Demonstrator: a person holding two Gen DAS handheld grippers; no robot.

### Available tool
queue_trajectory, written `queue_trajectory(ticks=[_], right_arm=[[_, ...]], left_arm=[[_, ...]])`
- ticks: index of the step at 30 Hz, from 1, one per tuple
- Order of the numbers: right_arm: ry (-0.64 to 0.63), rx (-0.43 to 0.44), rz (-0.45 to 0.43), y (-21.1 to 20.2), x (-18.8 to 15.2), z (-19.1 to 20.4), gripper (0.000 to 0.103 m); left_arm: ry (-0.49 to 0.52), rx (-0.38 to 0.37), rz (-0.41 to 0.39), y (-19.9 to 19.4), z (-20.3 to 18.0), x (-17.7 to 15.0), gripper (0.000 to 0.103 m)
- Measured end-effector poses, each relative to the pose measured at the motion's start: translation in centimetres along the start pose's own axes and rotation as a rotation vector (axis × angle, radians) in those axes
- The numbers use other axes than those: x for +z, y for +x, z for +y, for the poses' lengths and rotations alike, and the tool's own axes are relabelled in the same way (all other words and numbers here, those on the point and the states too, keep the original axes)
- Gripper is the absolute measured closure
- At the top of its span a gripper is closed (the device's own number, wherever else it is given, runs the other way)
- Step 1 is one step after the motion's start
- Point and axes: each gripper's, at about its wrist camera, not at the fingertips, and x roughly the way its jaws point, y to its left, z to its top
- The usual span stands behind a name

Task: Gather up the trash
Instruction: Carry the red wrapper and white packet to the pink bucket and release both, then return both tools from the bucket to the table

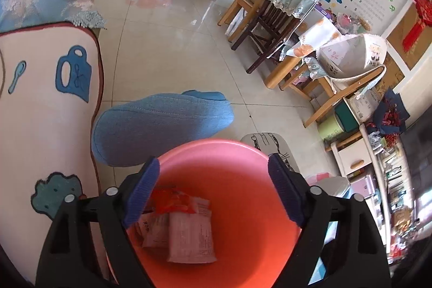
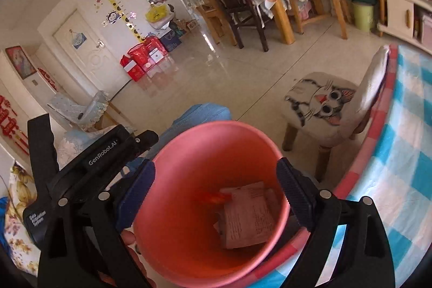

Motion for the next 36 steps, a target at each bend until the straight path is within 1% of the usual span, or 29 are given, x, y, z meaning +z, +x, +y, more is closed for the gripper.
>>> queue_trajectory(ticks=[5,8,11,12,13,15,16,18,20,22,25,29,31,36], right_arm=[[-0.049,-0.083,-0.039,-2.5,-1.1,0.0,0.011],[-0.082,-0.120,-0.048,-4.0,-1.9,-0.1,0.011],[-0.112,-0.171,-0.060,-5.5,-2.6,-0.5,0.011],[-0.116,-0.186,-0.066,-6.1,-2.8,-0.8,0.011],[-0.115,-0.197,-0.071,-6.5,-2.9,-1.1,0.011],[-0.105,-0.219,-0.079,-7.6,-3.0,-2.1,0.011],[-0.095,-0.228,-0.085,-8.2,-3.1,-2.6,0.011],[-0.081,-0.244,-0.097,-9.2,-3.2,-3.3,0.011],[-0.071,-0.264,-0.109,-10.3,-3.4,-4.1,0.011],[-0.065,-0.284,-0.119,-11.3,-3.6,-4.8,0.011],[-0.056,-0.308,-0.135,-12.8,-3.9,-5.9,0.009],[-0.045,-0.332,-0.142,-14.5,-4.5,-7.4,0.008],[-0.042,-0.341,-0.138,-15.3,-4.8,-8.0,0.008],[-0.038,-0.369,-0.133,-17.2,-5.8,-9.6,0.008]], left_arm=[[0.075,-0.020,-0.049,-0.8,-1.6,-0.6,0.016],[0.109,-0.064,-0.108,-1.8,-2.5,-0.9,0.016],[0.127,-0.123,-0.176,-3.1,-3.4,-1.4,0.015],[0.136,-0.149,-0.214,-3.9,-3.9,-1.7,0.014],[0.148,-0.175,-0.252,-4.5,-4.3,-1.9,0.012],[0.173,-0.205,-0.321,-5.7,-5.1,-2.4,0.005],[0.188,-0.219,-0.357,-6.3,-5.5,-2.8,0.005],[0.205,-0.249,-0.390,-7.1,-6.2,-3.2,0.004],[0.211,-0.293,-0.397,-7.7,-6.9,-3.5,0.004],[0.216,-0.308,-0.389,-7.9,-7.5,-3.9,0.004],[0.243,-0.317,-0.385,-8.3,-8.6,-4.6,0.004],[0.291,-0.300,-0.379,-8.8,-10.3,-5.7,0.004],[0.308,-0.305,-0.368,-8.9,-10.9,-6.2,0.004],[0.390,-0.317,-0.347,-9.0,-13.0,-7.9,0.004]])
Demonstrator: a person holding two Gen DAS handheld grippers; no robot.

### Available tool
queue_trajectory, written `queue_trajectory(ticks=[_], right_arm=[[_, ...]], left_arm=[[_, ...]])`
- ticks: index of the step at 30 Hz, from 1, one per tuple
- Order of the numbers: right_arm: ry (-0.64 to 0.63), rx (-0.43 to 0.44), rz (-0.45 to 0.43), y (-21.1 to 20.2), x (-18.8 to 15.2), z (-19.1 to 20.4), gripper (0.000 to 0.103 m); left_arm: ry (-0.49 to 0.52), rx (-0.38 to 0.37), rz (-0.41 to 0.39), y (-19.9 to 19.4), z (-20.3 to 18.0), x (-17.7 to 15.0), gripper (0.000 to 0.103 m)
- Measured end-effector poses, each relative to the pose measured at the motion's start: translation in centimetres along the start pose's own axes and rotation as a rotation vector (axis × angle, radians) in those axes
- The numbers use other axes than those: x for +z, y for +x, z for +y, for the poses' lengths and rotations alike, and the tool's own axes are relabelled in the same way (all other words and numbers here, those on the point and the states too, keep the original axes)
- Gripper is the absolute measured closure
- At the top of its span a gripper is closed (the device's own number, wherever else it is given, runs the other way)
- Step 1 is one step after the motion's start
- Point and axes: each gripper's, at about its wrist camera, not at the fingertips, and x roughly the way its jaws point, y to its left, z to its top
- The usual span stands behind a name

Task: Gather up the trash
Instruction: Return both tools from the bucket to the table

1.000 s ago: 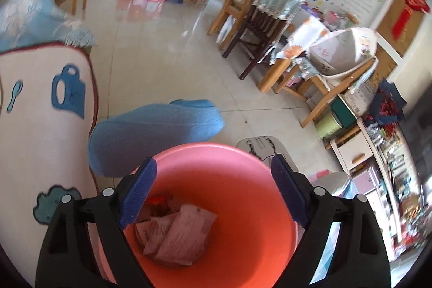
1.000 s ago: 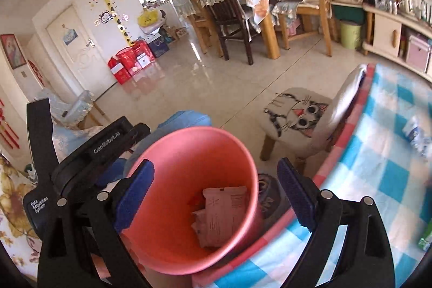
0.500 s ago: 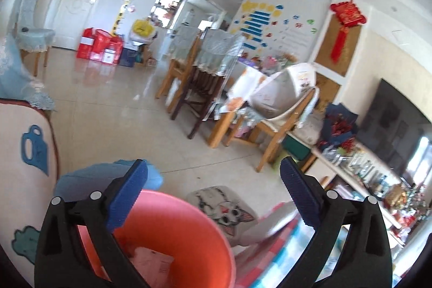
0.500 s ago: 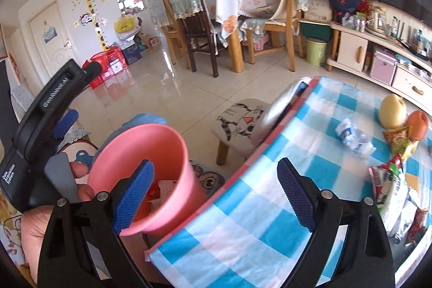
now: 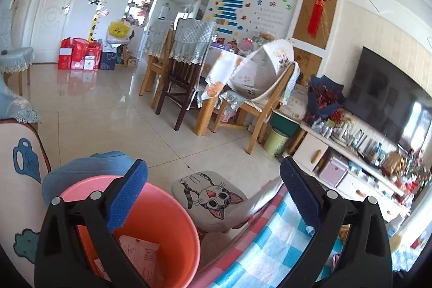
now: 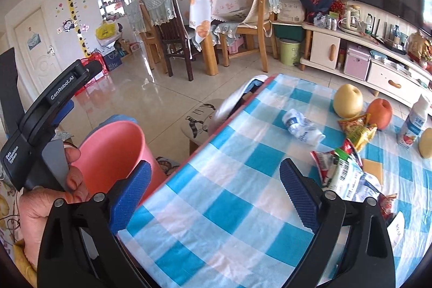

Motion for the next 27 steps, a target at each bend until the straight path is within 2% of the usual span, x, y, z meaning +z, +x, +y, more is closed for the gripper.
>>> queue_trajectory(ticks=[12,21,27], right_arm=[[0.057,-0.063,-0.034,-3.2,-1.5,-6.1,0.008],[0.154,-0.117,-0.069,-6.8,-2.5,-11.9,0.008],[0.250,-0.177,-0.087,-8.9,-3.1,-16.7,0.008]], left_arm=[[0.196,-0.133,0.018,-0.5,-6.6,-2.8,0.004],[0.325,-0.251,0.068,-1.3,-11.2,-5.8,0.004],[0.428,-0.299,0.077,-2.1,-14.6,-8.1,0.004]])
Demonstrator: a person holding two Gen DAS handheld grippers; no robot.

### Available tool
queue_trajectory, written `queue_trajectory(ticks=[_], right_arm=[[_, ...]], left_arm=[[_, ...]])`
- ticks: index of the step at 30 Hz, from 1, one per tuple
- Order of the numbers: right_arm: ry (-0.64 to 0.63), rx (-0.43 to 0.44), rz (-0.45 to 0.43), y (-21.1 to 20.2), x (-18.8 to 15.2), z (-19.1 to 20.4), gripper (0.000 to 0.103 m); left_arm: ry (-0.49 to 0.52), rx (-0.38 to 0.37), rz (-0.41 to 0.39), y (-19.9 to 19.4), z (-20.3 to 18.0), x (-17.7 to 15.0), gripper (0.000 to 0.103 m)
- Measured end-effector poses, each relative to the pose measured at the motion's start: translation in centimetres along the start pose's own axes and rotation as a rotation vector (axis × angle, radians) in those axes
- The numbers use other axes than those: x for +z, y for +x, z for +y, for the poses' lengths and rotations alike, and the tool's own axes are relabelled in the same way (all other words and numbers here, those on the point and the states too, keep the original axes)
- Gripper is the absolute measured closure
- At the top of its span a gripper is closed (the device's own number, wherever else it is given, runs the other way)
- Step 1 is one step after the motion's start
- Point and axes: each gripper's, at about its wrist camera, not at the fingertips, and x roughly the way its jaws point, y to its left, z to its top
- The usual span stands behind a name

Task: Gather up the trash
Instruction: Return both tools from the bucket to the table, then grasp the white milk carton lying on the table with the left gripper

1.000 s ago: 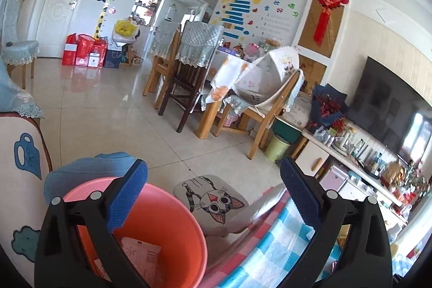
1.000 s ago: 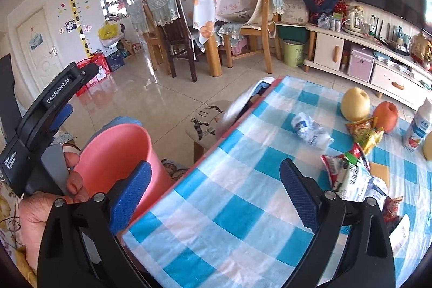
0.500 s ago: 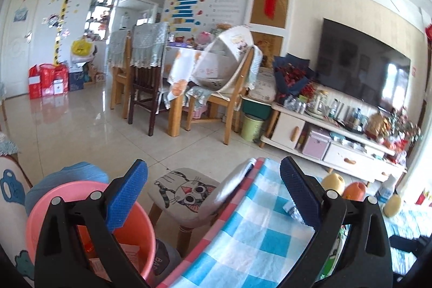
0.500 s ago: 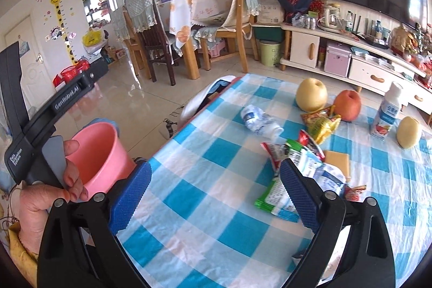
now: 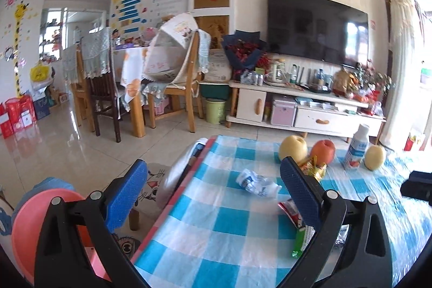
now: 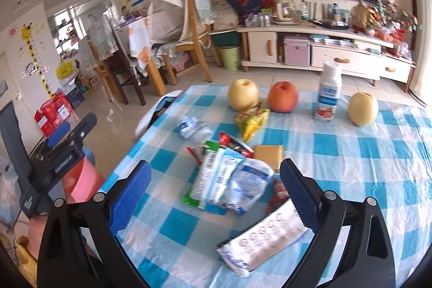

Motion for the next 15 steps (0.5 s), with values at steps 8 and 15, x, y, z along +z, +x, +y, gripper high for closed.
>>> queue_trajectory(ticks=[8,15], right_arm=[[0.108,-0.058,-0.003,-0.8,0.9,-5.8,0.008],[0.125,-0.101,0.031,-0.7,0.8,-8.3,0.008]], left_arm=[[0.145,-0.122,0.070,0.9,-5.9,-1.7,0.004],[0.217,-0.244,0.143,1.1,-10.3,-4.1,0.004]])
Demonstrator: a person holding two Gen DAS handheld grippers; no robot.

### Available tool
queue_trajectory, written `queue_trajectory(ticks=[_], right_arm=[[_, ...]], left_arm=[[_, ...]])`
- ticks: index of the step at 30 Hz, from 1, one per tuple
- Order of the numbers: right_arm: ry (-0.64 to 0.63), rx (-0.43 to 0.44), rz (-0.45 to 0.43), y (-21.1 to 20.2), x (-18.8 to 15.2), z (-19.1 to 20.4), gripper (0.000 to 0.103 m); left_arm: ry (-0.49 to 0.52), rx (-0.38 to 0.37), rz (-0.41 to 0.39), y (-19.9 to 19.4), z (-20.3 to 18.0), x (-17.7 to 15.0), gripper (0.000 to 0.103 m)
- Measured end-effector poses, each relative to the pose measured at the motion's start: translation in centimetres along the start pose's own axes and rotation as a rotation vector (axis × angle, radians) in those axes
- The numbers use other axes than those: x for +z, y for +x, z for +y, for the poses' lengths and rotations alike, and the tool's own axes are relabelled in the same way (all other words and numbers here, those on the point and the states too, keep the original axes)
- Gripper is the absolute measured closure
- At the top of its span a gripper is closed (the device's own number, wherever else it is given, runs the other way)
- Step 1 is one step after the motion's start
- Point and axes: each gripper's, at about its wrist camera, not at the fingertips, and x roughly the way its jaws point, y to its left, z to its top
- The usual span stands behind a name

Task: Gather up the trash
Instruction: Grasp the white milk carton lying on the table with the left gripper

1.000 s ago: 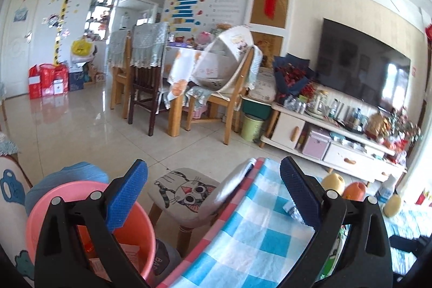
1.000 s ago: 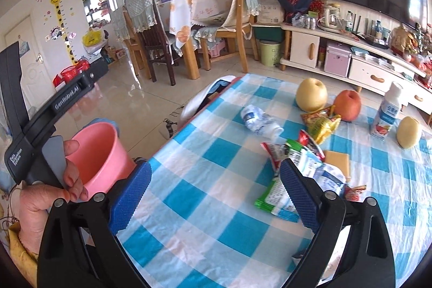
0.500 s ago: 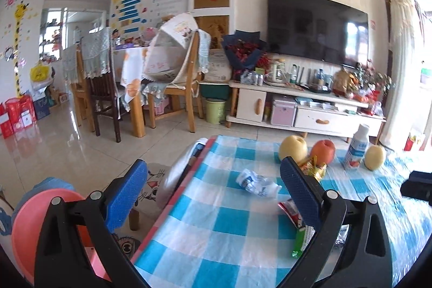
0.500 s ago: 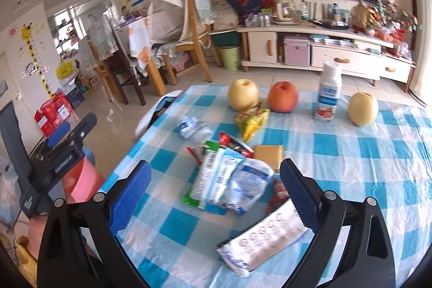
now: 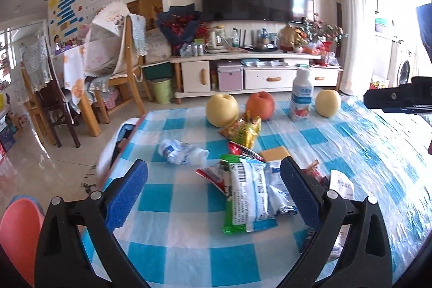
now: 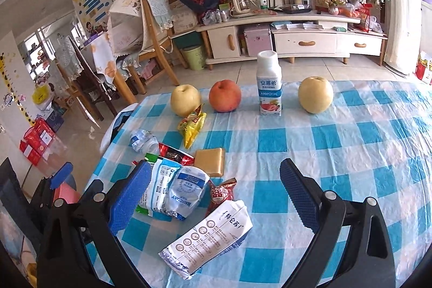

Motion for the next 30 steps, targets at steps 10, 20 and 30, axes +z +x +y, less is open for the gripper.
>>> queue_trajectory(ticks=[10,20,30], right_arm=[[-0.034,-0.047,0.179,4.9,-0.6,-1.6,0.008],[-0.082,-0.014,0.348,10.4,-2.2,-1.5,0.008],[-0.059,0.001,0.407,13.1,-2.7,-2.1,0.014]], left_arm=[[0.253,-0.316,0.152,0.7,-9.6,-3.5,0.004],[0.372,-0.271,0.227,2.6,-12.8,-5.5,0.004],[0.350,-0.267,0.267,3.7,-12.9,-5.9,0.030]])
